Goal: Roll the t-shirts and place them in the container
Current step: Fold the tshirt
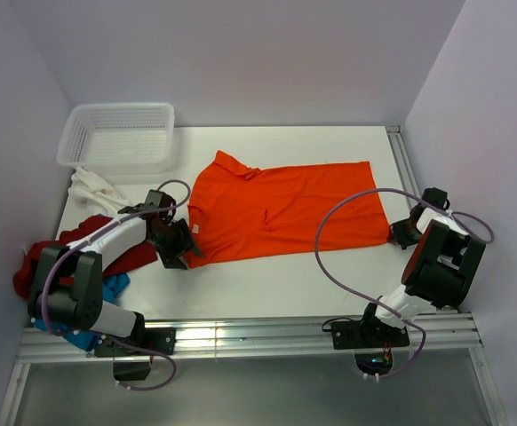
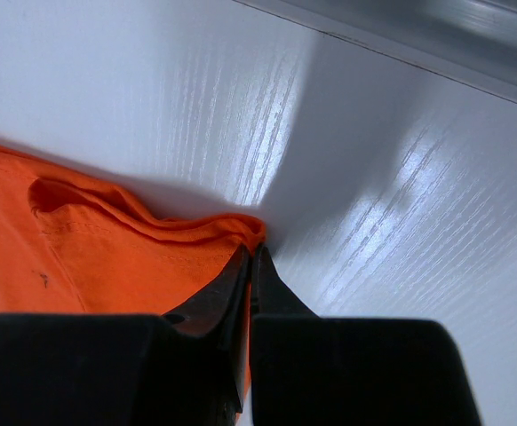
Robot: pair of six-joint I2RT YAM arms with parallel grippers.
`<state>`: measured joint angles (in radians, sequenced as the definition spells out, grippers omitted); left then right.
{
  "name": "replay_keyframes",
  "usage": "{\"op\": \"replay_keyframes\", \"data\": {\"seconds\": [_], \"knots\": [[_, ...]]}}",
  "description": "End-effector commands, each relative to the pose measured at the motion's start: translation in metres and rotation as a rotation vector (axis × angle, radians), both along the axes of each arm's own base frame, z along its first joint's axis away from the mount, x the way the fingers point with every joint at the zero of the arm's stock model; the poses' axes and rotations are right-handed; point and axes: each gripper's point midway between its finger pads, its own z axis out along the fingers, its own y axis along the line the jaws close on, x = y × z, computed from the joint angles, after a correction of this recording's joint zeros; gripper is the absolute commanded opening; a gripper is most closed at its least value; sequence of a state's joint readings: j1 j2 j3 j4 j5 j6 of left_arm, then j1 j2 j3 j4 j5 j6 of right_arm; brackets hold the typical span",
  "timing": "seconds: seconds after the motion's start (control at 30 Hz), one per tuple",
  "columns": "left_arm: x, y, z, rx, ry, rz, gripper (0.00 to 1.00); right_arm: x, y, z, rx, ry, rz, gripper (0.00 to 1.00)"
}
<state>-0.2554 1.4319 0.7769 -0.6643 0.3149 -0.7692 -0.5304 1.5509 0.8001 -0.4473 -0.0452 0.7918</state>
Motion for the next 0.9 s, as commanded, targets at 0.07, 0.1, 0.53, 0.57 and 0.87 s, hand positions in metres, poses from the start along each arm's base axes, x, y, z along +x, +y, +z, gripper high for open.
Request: {"op": "replay_keyframes", "data": {"seconds": [0.07,0.1,0.53,0.57,0.87], "knots": [[0.024,0.005,-0.013,0.048,-0.05,0.038,0.53,-0.013,-0.003,0.0,-0.023,0.055,-0.016,0.0],[0.027,0.005,-0.017,0.054,-0.05,0.036,0.49,-0.014,-0.003,0.001,-0.024,0.055,-0.017,0.0],[0.012,0.031,-0.021,0.151,0.031,-0.039,0.0,-0.053,-0.006,0.007,-0.07,0.214,-0.064,0.0],[0.01,0.032,-0.019,0.141,0.044,-0.043,0.0,-0.058,-0.005,0.006,-0.069,0.234,-0.064,0.0],[-0.015,0.04,-0.014,0.098,0.155,0.011,0.0,-0.102,-0.004,0.014,-0.114,0.35,-0.143,0.0]]}}
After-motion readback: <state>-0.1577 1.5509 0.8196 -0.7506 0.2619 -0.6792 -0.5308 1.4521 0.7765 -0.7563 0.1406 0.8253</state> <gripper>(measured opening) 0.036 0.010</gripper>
